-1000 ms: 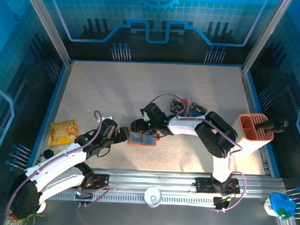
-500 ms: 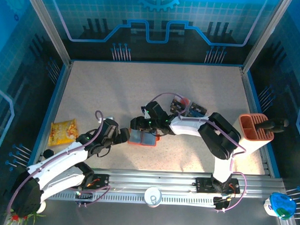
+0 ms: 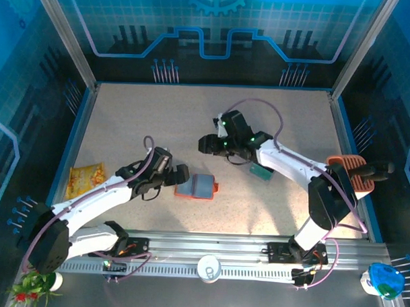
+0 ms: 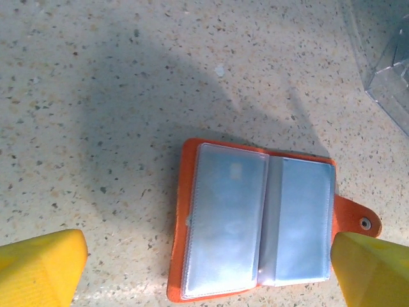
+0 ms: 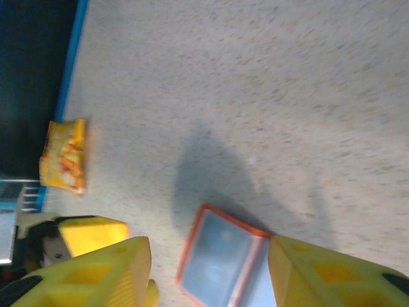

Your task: Put the credit cards into the card holder

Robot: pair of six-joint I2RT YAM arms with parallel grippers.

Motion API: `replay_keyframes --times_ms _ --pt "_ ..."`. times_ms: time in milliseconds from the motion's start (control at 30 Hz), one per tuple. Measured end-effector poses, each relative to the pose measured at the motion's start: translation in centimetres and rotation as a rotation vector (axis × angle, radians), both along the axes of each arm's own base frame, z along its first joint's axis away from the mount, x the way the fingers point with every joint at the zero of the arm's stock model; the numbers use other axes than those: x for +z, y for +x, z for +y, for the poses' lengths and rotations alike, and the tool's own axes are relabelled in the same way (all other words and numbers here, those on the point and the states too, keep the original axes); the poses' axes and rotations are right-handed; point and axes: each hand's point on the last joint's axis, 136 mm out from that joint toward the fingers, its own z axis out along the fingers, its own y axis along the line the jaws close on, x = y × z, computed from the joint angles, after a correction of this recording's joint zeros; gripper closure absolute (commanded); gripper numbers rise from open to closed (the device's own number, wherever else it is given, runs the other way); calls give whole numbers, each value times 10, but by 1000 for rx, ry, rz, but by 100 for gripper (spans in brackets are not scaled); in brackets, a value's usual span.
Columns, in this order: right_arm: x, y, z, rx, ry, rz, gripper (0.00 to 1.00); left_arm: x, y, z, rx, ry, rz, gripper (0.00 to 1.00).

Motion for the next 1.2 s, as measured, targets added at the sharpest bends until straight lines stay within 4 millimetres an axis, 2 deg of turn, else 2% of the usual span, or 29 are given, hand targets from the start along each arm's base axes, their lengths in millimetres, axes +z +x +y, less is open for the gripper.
replay_keyframes --times_ms 133,367,667,800,967,1200 --pt "-1 5 -31 32 -192 -50 55 2 6 -5 -19 8 2 1" --pt "-25 -7 -85 93 -500 -37 61 1 11 -9 -29 22 16 1" --pt "-64 -29 -140 112 -762 41 64 -9 11 -12 -39 27 54 1" --pt "-70 -35 -163 86 -825 69 63 -11 13 -15 -42 27 65 1" --pt "-70 -32 -178 48 -856 79 63 -14 13 -15 -43 32 73 1" --pt "-71 -28 -186 29 -882 80 64 -13 13 -15 -43 31 71 1"
